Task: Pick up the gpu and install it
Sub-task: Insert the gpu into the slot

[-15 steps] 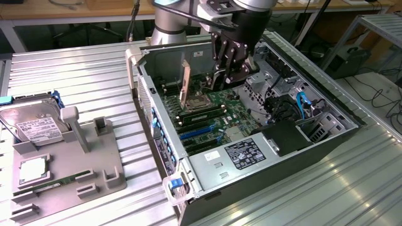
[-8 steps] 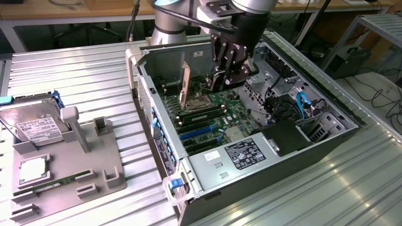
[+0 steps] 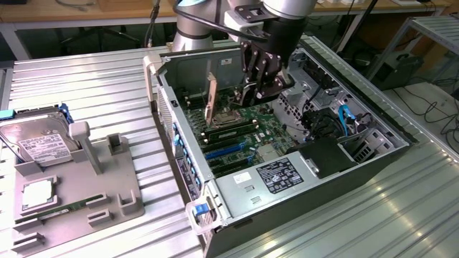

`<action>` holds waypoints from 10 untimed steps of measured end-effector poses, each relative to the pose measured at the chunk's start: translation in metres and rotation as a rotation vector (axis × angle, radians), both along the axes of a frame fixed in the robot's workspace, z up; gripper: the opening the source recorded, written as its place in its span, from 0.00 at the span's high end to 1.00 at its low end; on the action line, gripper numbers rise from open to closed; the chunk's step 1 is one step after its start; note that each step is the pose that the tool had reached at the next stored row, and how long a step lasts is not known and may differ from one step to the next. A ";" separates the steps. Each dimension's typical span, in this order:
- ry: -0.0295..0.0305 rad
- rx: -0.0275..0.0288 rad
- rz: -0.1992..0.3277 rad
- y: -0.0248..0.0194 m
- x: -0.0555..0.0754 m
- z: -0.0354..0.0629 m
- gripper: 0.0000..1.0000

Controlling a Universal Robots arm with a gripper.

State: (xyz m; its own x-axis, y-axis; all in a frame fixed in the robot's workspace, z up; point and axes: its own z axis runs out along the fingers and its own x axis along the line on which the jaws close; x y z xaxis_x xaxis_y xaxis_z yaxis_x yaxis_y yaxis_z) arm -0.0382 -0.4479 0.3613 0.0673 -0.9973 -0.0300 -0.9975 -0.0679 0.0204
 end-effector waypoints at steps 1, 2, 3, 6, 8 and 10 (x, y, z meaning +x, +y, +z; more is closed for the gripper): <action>0.0000 -0.0001 0.000 0.0000 0.000 -0.0004 0.73; 0.0000 0.0000 0.000 0.0000 0.000 -0.0010 0.73; 0.0000 0.0001 0.000 0.0000 0.000 -0.0016 0.73; 0.0000 0.0000 0.000 0.0000 0.000 -0.0036 0.73; 0.0001 0.0000 0.000 0.0000 0.000 -0.0050 0.73; 0.0000 0.0001 0.000 0.0000 0.000 -0.0084 0.73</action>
